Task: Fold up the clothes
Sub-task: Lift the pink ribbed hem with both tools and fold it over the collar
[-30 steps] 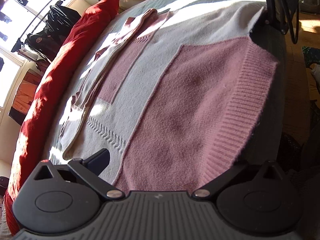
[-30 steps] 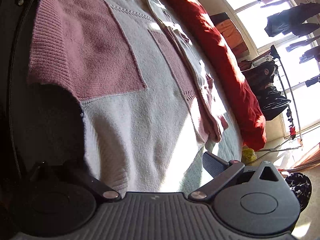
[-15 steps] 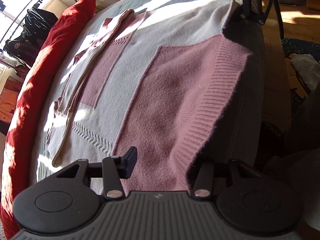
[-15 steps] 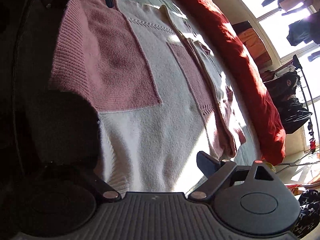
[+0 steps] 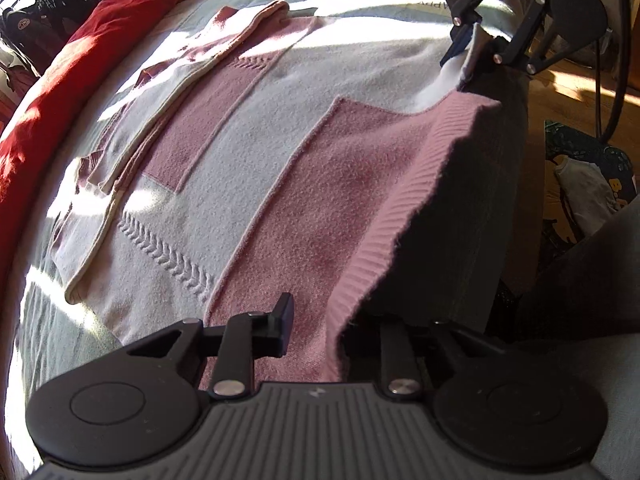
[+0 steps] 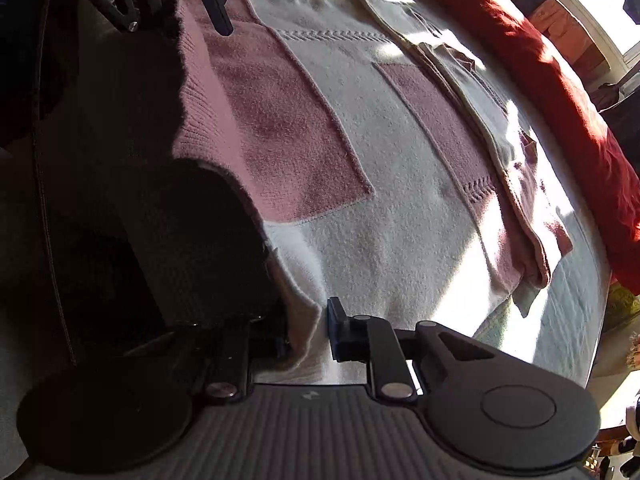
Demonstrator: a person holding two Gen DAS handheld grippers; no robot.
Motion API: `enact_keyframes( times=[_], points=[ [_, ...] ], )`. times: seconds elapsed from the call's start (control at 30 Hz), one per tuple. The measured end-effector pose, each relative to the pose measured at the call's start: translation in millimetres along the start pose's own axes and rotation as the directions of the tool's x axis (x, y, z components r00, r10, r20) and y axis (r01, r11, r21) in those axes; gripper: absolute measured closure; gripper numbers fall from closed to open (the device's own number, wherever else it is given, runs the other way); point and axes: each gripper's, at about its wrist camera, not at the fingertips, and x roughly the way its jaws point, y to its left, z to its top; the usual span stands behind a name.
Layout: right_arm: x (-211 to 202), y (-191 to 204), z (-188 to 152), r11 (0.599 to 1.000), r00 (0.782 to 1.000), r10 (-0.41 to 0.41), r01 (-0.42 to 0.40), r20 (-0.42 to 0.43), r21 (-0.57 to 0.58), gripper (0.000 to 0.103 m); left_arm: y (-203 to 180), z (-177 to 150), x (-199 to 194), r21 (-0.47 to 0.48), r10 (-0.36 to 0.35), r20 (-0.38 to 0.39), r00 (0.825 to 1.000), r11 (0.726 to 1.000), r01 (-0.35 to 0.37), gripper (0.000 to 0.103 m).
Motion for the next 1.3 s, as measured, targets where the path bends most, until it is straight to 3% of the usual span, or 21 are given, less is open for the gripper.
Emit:
enact_keyframes(
  times=[0.1,0.67,1.03,1.3],
  points=[
    [-3,-7,2,0.999,1.0,0.031,-0.031,-0.005,0.013,0.086,1,4,0,0.019,-0.006,0.002,1.0,1.0,0.006,0.095],
    [-2,-50,28,0.999,0.999,-0.029,0.03,-0.019,0.043,0.089,52,21,1,0.021,0.054,0.082,0.995,0.998,-0.056,0.097],
    [14,-86,65,0.986,0.984,-0.158,0.161,-0.086,0.03,0.089,112,31,6,0.019,0.049,0.168,0.985,0.998,-0.053,0.098],
    [35,-130,90,0.962,0.961,-0.266,0.269,-0.075,0.043,0.089,159,51,23,-0.002,0.108,0.218,0.97,0.994,-0.11,0.097]
  ],
)
